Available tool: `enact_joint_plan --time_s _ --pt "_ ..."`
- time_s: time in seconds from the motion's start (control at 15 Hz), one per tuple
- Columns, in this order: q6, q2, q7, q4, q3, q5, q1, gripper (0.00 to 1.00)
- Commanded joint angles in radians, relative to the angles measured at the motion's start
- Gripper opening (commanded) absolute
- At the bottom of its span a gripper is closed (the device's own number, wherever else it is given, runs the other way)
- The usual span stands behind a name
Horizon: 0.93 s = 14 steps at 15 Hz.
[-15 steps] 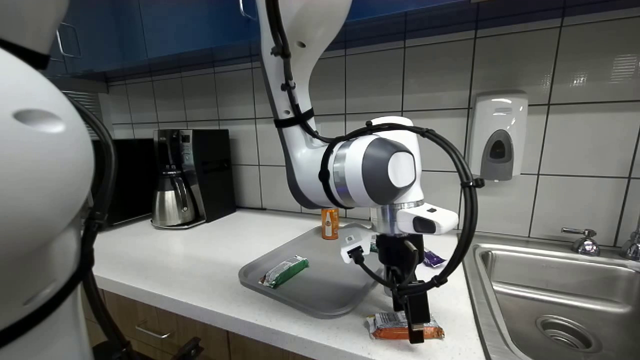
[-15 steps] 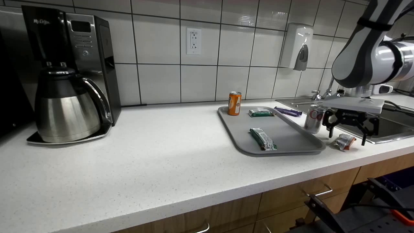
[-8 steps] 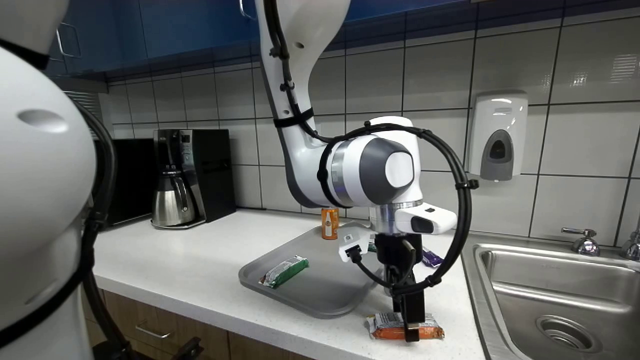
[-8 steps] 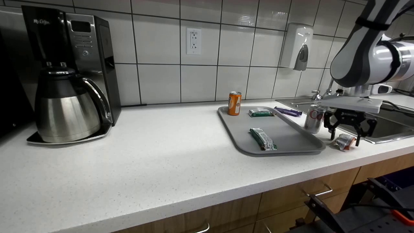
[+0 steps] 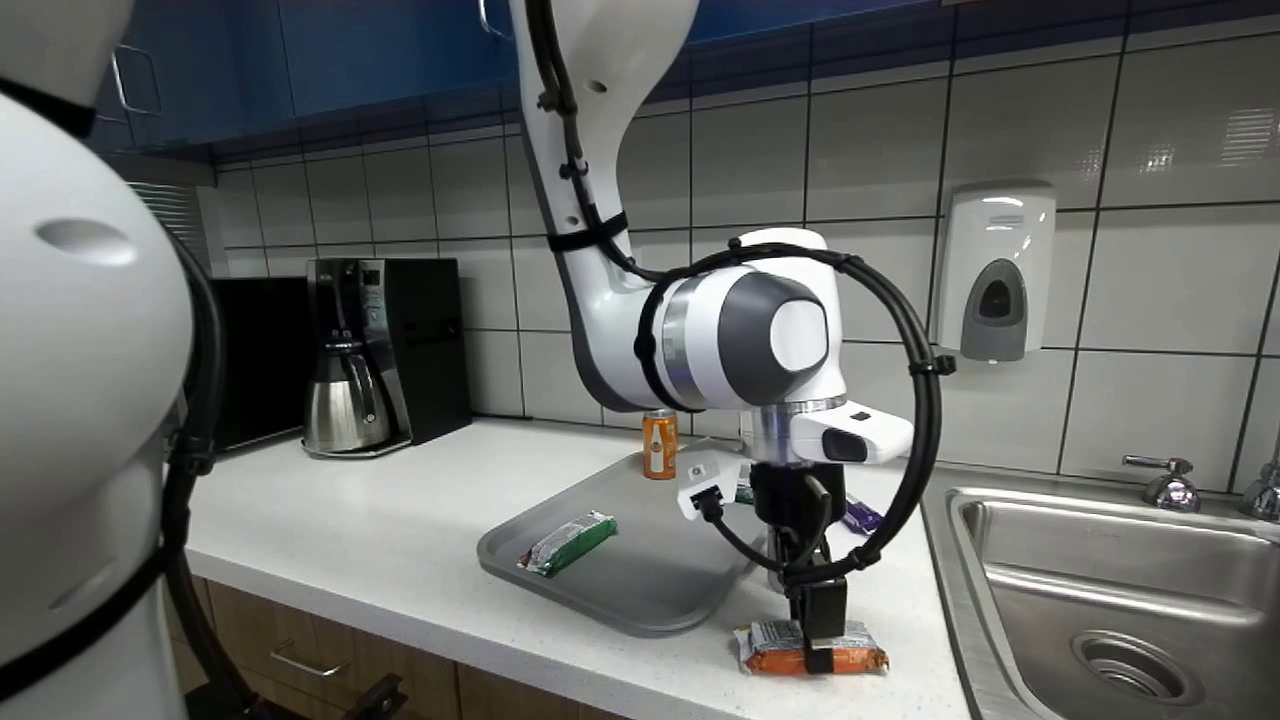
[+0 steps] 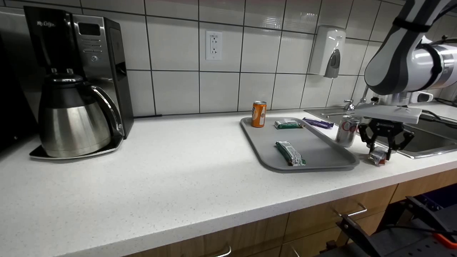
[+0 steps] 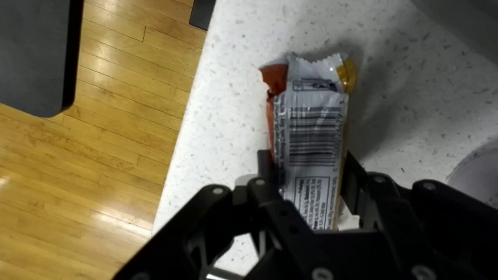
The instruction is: Put the packets on the grey tray.
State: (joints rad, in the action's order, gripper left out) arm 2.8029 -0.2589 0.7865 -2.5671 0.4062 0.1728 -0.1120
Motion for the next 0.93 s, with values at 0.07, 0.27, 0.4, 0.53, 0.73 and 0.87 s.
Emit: enact_joint_plan --time_s 0.07,0.27,0.4,0.53,0.73,0.87 --pt "-0.042 0.103 -0.008 -0.04 0.021 0.011 0.029 0.19" --pt "-0.07 0.171 0.003 -0.067 0.013 0.037 0.035 0.19" --pt "-0.076 0.207 0.012 -0.086 -0.003 0.061 0.029 0.19" --pt "-0.085 0.241 0.021 -0.109 -0.026 0.081 0.02 0.19" --pt "-0.092 0.275 0.036 -0.137 -0.068 0.104 0.009 0.19" --pt "-0.098 0.29 0.047 -0.149 -0.1 0.107 0.007 0.19"
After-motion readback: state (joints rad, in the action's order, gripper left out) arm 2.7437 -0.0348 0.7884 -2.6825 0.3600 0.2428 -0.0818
